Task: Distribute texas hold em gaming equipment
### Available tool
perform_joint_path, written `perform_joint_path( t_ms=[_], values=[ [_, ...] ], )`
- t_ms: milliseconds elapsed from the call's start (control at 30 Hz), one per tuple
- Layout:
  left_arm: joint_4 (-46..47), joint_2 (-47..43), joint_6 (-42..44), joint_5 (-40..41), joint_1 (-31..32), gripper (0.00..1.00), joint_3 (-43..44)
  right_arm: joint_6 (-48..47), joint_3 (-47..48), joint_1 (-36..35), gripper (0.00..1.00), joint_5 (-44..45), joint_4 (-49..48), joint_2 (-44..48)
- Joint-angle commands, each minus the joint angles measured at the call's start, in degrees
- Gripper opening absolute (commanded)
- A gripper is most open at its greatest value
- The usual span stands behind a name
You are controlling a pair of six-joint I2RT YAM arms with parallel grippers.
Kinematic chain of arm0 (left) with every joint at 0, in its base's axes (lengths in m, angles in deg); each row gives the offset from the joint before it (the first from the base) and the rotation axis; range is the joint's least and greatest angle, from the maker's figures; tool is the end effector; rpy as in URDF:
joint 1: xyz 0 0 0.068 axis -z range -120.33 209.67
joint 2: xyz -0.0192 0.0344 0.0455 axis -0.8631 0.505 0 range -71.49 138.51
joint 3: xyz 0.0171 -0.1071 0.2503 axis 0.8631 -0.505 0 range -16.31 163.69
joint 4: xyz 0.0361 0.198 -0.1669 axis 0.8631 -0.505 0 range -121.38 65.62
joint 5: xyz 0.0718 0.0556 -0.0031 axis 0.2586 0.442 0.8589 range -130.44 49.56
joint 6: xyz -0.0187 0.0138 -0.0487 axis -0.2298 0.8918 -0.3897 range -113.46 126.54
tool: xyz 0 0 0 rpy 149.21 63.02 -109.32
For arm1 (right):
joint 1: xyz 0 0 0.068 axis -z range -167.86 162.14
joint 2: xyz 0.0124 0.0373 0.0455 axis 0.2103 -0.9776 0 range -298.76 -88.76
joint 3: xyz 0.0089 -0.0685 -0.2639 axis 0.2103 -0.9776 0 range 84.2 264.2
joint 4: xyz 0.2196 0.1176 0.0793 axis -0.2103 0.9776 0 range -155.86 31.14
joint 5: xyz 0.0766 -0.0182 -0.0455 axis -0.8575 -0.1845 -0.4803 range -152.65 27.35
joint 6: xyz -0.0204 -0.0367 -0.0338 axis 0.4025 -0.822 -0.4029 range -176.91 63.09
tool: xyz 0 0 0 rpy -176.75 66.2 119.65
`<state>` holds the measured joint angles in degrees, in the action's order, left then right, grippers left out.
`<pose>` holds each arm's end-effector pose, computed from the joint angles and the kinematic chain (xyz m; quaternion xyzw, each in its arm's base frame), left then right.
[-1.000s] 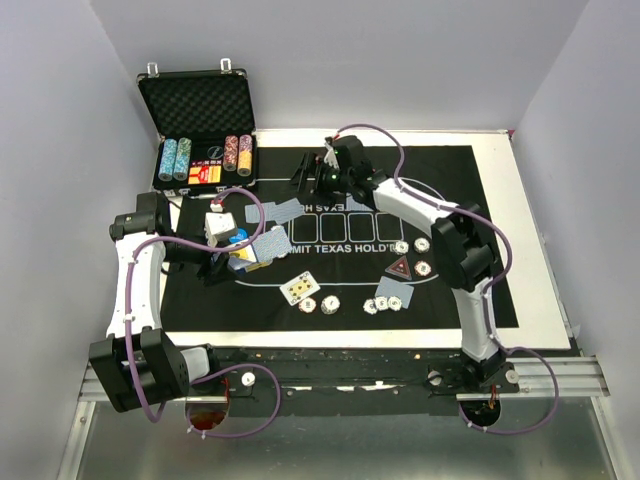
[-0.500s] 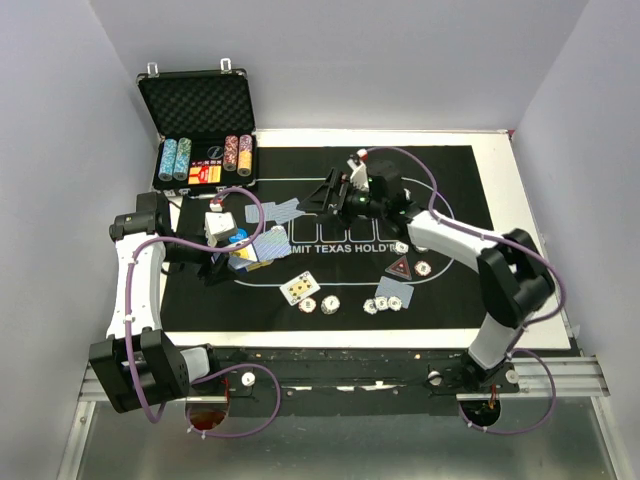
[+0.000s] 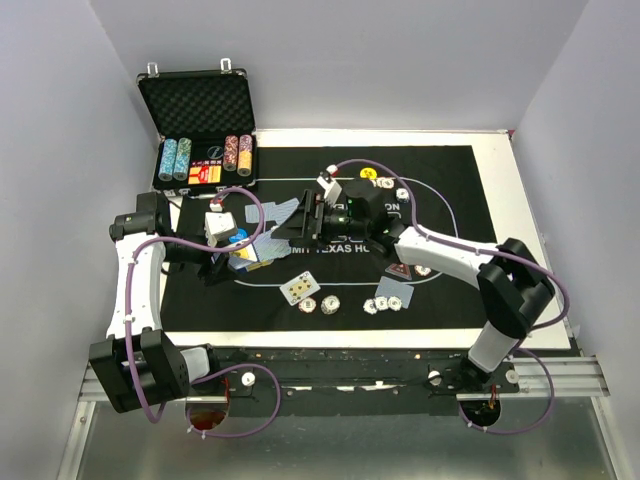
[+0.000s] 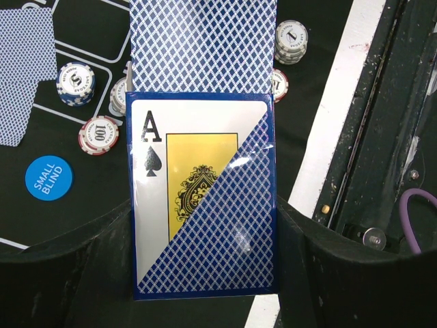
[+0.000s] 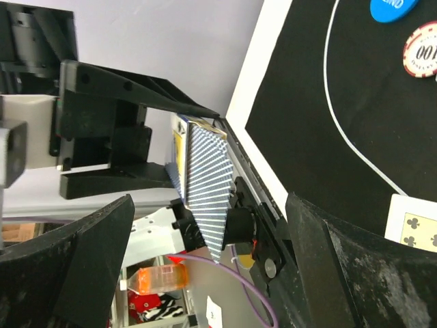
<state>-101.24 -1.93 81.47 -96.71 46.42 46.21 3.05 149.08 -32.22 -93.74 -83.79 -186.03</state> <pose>0.1900 0.0144 0.2971 0.4730 0.7432 -0.3055 0.3613 0.2686 0.2882 0.2687 -0.0593 0.7767 0.5960 0.1947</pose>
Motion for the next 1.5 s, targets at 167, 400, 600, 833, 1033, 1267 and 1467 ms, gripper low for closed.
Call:
perform_joint_path(
  t_ms=[167, 400, 600, 833, 1033, 1267, 1467],
  values=[
    [-15.95, -0.65, -0.40, -1.56, 0.34, 0.12, 1.11, -1.25, 1.65, -1.87, 1.00, 1.12, 1.94, -3.97],
    [-16.04, -0.57, -0.93, -1.56, 0.34, 0.12, 1.38, 0.33, 0.25, -2.31, 1.00, 0.16, -0.17, -5.91],
    [-16.04, -0.21, -0.76, -1.56, 0.34, 0.12, 1.55, 2.17, -3.00, -2.31, 0.88, -0.46, -2.36, -3.81],
    [-16.04, 0.31, -0.85, -1.83, 0.34, 0.12, 1.64, 4.72, -6.52, -2.22, 0.69, -0.20, -4.38, -1.08],
    [-16.04, -0.04, -0.93, -1.74, 0.42, 0.12, 1.55, 7.44, -7.40, -1.87, 0.54, -0.81, -7.38, -0.11],
    [-16.04, 0.40, -0.93, -1.91, 0.34, 0.12, 1.46, 9.20, -8.19, -1.26, 0.42, -1.96, -7.73, 1.38],
    [-16.04, 0.58, -0.67, -2.00, 0.34, 0.12, 1.73, 10.61, -9.95, -0.47, 0.39, -3.10, -7.64, 3.05]
  ],
)
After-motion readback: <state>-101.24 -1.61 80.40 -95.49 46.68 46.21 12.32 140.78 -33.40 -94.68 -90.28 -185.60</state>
